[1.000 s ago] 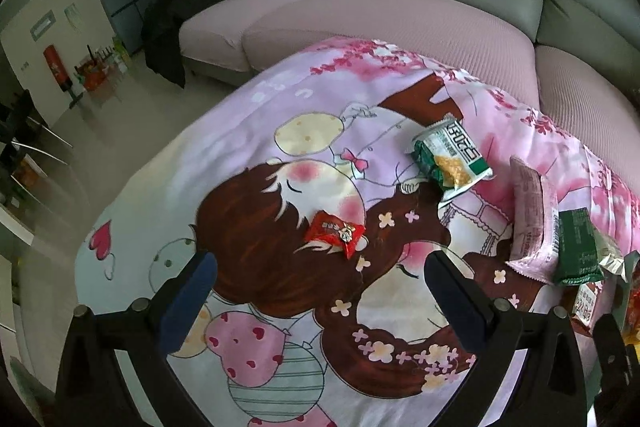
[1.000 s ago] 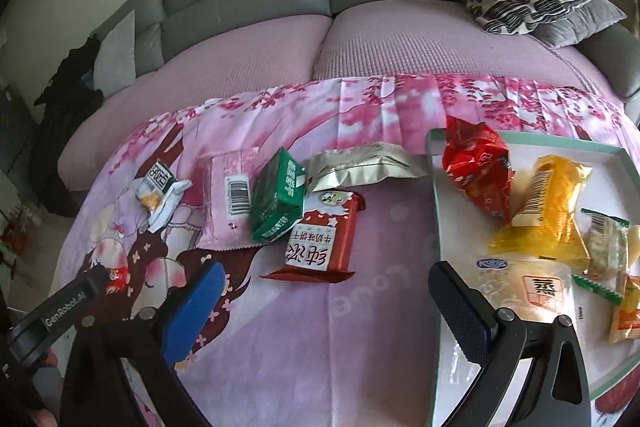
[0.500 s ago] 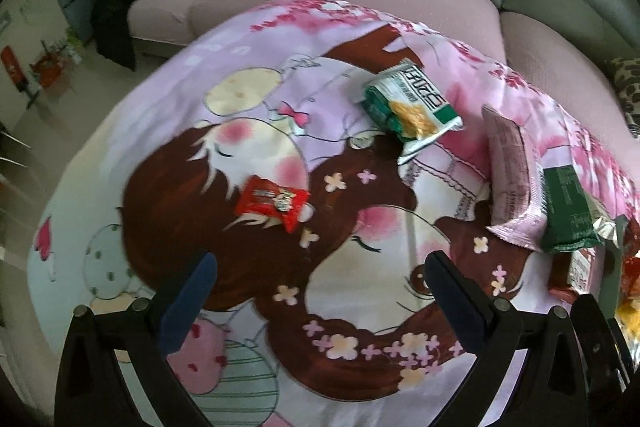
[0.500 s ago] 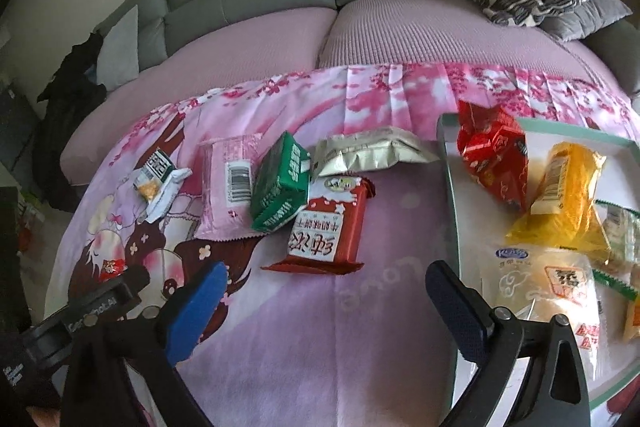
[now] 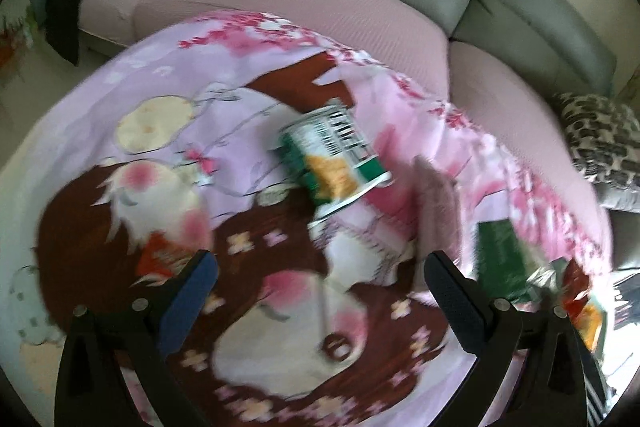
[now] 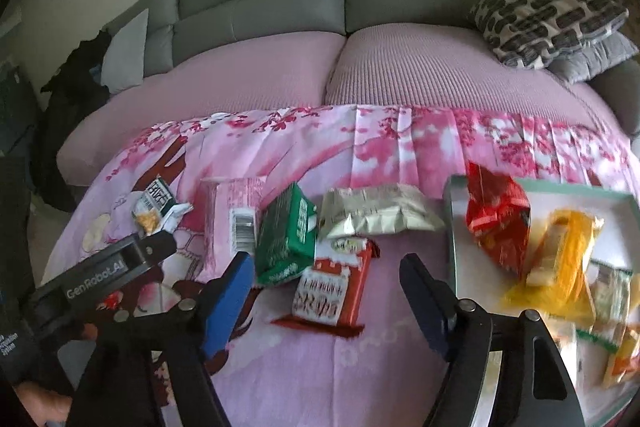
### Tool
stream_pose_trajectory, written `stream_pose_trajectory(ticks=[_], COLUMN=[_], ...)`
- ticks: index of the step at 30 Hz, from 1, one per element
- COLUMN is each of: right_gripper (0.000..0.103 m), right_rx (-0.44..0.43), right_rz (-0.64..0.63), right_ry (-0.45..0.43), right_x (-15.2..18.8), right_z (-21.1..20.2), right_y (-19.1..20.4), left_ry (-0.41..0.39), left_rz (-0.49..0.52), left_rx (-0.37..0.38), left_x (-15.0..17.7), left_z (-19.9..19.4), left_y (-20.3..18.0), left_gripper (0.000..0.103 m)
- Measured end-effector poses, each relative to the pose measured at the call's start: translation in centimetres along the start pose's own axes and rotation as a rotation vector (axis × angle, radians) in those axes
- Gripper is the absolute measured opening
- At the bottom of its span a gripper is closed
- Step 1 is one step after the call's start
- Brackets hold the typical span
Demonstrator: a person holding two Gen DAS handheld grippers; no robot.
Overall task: Organize snacks
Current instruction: 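Grasp the pink wrapped packet with the left tool while the right tool grasps the green biscuit box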
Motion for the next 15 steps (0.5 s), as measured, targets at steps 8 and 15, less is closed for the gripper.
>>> stream_pose_trajectory(ticks=[8, 15], right_gripper=[0.060, 0.056], right_rx=[-0.029, -0.035], right_rz=[-0.035, -0.052], right_ry=[0.023, 0.039], right_x=[-1.1, -0.9], right_z=[2.6, 3.9], right_y=[1.2, 1.5], left_ry=[0.042, 0.069], left_rz=[0.015, 0.057], left_rx=[0.113, 0.143], left_x=[-1.3, -1.7], left_z=[2.5, 4.1], left_y=[-3.1, -5.0], left_gripper=[0.103, 0.098])
Point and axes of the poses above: each gripper's, at about its wrist camera, not at the fingertips, and z roughly the way its jaws point, y to its left, x to its underside, the point moved 8 cm from there along z, roughly the way its jaws point, and after that the axes turned 8 degrees about y, right-handed, at the moved point
